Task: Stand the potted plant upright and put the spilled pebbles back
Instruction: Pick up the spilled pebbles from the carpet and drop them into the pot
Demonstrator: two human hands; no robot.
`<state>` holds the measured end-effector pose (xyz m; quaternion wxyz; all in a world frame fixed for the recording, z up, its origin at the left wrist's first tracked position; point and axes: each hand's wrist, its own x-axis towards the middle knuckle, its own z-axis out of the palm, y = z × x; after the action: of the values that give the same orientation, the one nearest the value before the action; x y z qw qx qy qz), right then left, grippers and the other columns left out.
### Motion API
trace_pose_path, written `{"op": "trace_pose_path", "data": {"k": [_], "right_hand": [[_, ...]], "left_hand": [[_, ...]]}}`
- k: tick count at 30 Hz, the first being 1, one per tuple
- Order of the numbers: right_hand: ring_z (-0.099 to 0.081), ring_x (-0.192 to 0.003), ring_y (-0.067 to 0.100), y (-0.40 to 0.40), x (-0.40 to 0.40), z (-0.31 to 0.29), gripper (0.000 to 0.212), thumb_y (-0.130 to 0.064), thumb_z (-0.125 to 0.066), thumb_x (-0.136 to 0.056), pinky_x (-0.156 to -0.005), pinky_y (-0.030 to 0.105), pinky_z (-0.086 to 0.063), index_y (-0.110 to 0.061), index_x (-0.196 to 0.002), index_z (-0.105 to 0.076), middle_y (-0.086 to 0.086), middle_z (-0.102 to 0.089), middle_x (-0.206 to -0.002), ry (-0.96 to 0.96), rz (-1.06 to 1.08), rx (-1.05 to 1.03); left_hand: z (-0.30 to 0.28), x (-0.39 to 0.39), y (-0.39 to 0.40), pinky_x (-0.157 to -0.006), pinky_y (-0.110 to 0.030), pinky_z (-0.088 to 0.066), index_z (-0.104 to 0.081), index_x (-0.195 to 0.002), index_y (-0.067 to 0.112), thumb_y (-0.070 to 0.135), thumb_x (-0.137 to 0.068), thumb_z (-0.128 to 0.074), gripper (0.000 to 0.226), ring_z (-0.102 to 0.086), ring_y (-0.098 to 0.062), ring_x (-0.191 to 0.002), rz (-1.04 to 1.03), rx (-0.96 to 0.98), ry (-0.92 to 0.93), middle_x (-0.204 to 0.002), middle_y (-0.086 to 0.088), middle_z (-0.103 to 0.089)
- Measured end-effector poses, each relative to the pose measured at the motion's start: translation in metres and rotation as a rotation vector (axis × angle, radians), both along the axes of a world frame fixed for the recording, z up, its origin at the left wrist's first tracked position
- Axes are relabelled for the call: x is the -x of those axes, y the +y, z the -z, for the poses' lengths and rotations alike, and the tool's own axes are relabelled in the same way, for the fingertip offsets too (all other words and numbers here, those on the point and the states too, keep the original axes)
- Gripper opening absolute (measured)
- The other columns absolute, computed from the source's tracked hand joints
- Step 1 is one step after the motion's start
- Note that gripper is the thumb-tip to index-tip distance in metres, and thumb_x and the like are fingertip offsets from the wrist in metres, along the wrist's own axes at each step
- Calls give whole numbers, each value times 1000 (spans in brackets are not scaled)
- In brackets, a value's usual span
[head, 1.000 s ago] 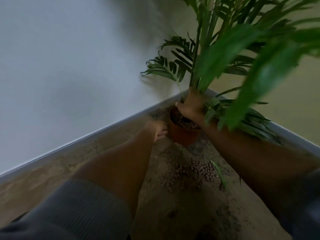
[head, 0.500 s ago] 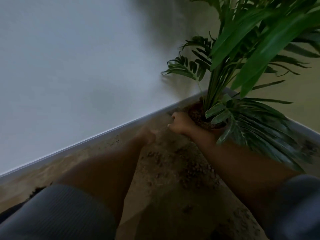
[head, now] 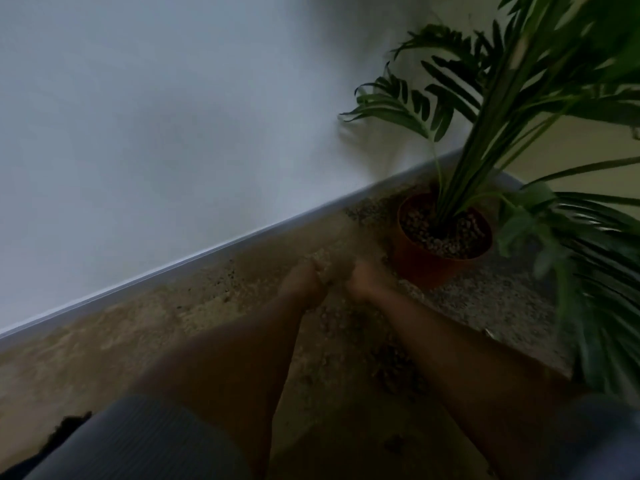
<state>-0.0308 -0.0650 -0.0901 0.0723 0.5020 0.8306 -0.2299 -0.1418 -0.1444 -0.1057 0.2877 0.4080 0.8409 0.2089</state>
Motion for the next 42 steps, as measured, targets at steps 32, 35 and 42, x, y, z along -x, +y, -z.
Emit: {"op": "trace_pose_path", "data": {"k": [32,35,42], "right_hand": [[-52,-97,17,26,-19,76,38,-58,-68,-78,-80,29,-44,-26,-95,-58,-2,-45,-112,101,-192,167],[-52,-101,18,25,-22,73,39,-47,-78,-74,-86,29,-46,-20,-99,-62,-2,-43,-112,90,-327,226],[-50,-116,21,18,-33,78,22,-16,-70,-85,-96,24,-41,-11,-106,-68,8,-48,-124,-17,-408,165]], "left_hand": [[76,7,34,-116,-43,-24,-67,-105,22,29,-92,-59,16,-52,-18,-119,320,150,119,-117,0,-64],[71,6,35,-111,-37,-33,-66,-111,22,24,-90,-61,21,-52,-19,-121,367,210,80,-124,-1,-62],[64,-1,26,-96,-30,-48,-68,-116,17,19,-85,-73,31,-59,-20,-115,458,365,3,-125,-3,-64]]}}
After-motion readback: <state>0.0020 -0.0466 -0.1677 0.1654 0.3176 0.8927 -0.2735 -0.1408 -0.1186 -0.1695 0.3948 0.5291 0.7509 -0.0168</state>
